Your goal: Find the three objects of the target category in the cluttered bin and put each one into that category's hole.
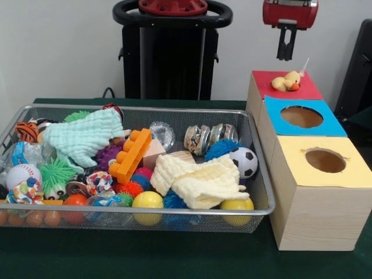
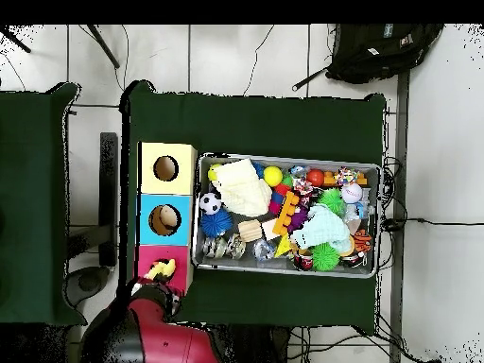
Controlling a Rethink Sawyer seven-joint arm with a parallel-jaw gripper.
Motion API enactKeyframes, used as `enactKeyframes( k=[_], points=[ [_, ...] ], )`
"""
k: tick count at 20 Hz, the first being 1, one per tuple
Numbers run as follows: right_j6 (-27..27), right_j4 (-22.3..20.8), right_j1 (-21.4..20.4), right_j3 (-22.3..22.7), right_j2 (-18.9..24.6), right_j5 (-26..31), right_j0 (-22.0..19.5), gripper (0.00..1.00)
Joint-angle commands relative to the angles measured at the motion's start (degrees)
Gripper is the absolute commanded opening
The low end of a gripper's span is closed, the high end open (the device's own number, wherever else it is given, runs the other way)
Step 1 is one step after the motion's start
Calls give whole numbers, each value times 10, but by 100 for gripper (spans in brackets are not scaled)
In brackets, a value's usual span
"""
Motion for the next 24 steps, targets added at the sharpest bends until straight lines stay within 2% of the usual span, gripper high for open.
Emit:
enactKeyframes(
  k=[1, 9, 14, 24],
  points=[
    [63, -28, 44, -47, 6, -9, -18, 0],
    [88, -11, 60, -50, 19, -23, -1, 0],
    [86, -17, 76, -46, 40, -49, -16, 0],
    [88, -10, 99, -61, 47, -58, -10, 0]
  ],
)
